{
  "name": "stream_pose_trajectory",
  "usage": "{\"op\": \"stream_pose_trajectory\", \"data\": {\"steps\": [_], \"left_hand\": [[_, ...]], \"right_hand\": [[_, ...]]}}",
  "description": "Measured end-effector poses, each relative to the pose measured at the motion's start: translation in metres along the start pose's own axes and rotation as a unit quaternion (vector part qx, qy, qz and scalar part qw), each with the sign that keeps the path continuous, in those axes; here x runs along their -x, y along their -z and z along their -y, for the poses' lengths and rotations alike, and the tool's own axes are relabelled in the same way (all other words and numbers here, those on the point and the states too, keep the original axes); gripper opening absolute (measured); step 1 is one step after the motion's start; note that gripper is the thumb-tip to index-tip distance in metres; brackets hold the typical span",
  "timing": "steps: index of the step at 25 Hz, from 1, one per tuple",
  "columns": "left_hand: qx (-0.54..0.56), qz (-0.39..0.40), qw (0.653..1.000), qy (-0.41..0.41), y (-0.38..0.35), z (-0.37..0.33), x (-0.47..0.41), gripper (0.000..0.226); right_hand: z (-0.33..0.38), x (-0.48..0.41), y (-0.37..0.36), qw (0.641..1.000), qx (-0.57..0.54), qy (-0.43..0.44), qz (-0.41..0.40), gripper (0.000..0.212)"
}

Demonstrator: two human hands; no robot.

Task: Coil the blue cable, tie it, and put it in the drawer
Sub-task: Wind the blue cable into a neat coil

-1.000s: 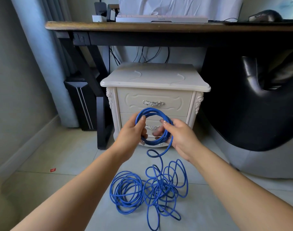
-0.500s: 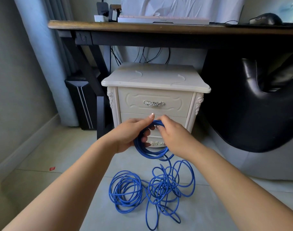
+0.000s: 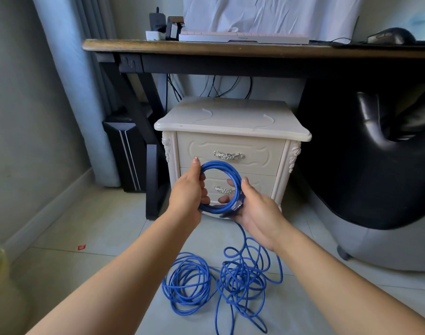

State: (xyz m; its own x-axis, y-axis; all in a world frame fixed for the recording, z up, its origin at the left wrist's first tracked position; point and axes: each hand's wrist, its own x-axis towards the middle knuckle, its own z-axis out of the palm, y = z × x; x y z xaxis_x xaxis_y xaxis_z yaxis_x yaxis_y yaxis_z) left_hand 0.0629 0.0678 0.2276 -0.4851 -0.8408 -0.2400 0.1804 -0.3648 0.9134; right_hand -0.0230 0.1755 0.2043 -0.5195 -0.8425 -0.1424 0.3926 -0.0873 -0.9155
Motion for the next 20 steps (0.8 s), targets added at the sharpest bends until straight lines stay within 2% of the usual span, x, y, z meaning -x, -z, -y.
{"op": "stream_pose_trajectory", "data": {"steps": [2, 4, 6, 7, 9, 12, 14, 17, 18, 19, 20], "left_hand": [[0.036, -0.026, 0.999, 0.009, -0.003, 0.005, 0.001, 0.045], [0.071, -0.014, 0.997, 0.019, -0.006, 0.011, 0.006, 0.045], [0.103, 0.029, 0.993, 0.04, -0.008, 0.015, 0.012, 0.043], [0.103, 0.057, 0.992, 0.047, -0.008, 0.015, 0.014, 0.041], [0.051, 0.12, 0.991, 0.044, -0.004, 0.011, 0.013, 0.039], [-0.094, 0.215, 0.972, 0.023, 0.007, -0.002, 0.011, 0.034], [-0.22, 0.256, 0.941, -0.007, 0.015, -0.008, 0.009, 0.032], [-0.364, 0.268, 0.89, -0.064, 0.02, -0.009, 0.008, 0.033], [-0.386, 0.263, 0.88, -0.088, 0.02, -0.008, 0.008, 0.033], [-0.386, 0.26, 0.879, -0.108, 0.019, -0.007, 0.009, 0.033], [-0.364, 0.259, 0.887, -0.12, 0.018, -0.007, 0.01, 0.031]], "right_hand": [[-0.006, 0.001, -0.003, 0.999, 0.045, 0.017, -0.002, 0.021], [-0.009, 0.001, -0.004, 0.985, 0.167, 0.043, -0.028, 0.021], [-0.004, 0.001, -0.005, 0.953, 0.269, 0.081, -0.113, 0.013], [0.0, 0.001, -0.004, 0.935, 0.308, 0.102, -0.146, 0.015], [0.009, 0.002, -0.001, 0.896, 0.386, 0.137, -0.17, 0.018], [0.019, 0.004, 0.003, 0.864, 0.468, 0.154, -0.107, 0.018], [0.025, 0.01, 0.001, 0.828, 0.54, 0.146, -0.041, 0.02], [0.028, 0.014, -0.003, 0.752, 0.64, 0.155, 0.03, 0.033], [0.027, 0.013, -0.004, 0.738, 0.653, 0.165, 0.038, 0.041], [0.027, 0.012, -0.004, 0.745, 0.644, 0.171, 0.034, 0.048], [0.027, 0.012, -0.004, 0.777, 0.603, 0.176, 0.026, 0.054]]}}
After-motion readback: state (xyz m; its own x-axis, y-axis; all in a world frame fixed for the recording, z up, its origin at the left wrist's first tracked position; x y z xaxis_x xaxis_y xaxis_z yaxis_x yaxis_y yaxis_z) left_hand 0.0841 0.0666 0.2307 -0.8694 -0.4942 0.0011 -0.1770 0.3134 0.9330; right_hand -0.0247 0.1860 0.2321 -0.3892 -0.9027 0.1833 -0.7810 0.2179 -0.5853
